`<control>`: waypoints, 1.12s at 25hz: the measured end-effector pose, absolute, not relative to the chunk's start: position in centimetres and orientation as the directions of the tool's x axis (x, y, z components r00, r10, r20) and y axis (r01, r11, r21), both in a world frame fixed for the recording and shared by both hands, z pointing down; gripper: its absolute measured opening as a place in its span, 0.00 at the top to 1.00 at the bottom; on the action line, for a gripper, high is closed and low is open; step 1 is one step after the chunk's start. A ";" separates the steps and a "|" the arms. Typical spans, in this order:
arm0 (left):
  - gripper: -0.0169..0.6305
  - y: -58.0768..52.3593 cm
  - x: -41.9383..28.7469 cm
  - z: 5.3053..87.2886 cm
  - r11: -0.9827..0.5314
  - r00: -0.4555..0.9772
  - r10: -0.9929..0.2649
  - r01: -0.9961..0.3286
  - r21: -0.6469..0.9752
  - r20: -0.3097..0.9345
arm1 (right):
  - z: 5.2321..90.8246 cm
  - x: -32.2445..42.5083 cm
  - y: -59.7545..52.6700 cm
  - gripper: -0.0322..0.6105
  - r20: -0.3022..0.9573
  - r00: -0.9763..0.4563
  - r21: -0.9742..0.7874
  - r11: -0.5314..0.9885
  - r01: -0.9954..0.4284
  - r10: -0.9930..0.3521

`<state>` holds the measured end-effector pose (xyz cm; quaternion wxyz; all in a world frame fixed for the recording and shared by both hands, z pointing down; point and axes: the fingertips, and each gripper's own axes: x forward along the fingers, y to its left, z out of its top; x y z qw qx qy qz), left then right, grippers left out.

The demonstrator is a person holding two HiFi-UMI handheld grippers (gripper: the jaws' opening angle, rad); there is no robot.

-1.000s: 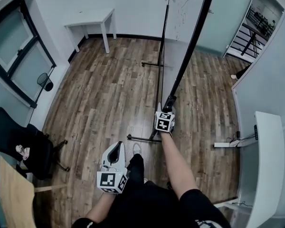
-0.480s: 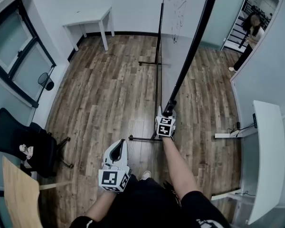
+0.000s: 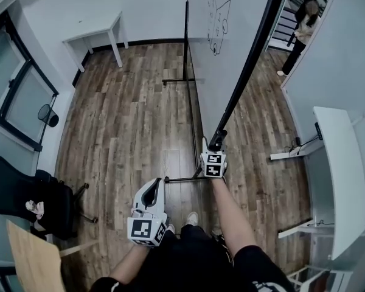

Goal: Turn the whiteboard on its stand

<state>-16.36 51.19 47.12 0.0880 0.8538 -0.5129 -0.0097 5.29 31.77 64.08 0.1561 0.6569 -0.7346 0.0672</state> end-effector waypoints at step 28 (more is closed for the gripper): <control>0.95 65.9 -15.0 49.6 -0.603 0.633 -0.767 -0.768 0.216 0.108 | 64.5 6.1 54.9 0.74 0.290 -0.127 0.091 0.159 -0.983 -0.949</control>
